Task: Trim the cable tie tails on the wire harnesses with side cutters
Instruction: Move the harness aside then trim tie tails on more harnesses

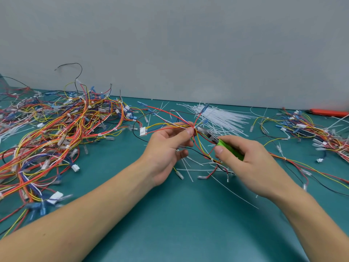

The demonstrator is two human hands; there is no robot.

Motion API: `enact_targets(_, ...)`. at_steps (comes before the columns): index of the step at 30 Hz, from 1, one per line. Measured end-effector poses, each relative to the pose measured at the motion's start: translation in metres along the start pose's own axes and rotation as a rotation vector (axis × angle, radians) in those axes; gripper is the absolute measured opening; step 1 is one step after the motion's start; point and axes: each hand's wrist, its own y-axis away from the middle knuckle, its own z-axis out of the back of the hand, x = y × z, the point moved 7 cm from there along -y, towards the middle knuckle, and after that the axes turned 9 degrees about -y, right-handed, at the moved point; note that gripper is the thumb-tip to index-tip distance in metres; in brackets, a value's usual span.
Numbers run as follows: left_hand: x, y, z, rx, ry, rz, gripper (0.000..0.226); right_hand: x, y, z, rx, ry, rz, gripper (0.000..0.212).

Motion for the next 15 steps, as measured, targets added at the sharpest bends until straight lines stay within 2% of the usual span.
enact_targets(3,0.0008,0.0002,-0.0003,0.002,-0.003,0.000,0.005,-0.0008,-0.0001,-0.0016,0.010,-0.010,-0.005,0.012)
enact_targets(6,0.0023,0.0008,-0.0021,0.011,-0.008,0.006,0.009,-0.0003,-0.0001,-0.0029,0.014,-0.005,0.007,0.013)
enact_targets(11,0.0041,0.0018,-0.0021,0.005,-0.007,0.014,0.005,0.0021,-0.0009,-0.0031,0.030,0.036,0.031,0.036)
enact_targets(15,0.0042,0.0022,-0.0023,0.004,-0.002,0.018,0.008,0.0037,-0.0012,-0.0018,0.033,0.062,0.051,0.038)
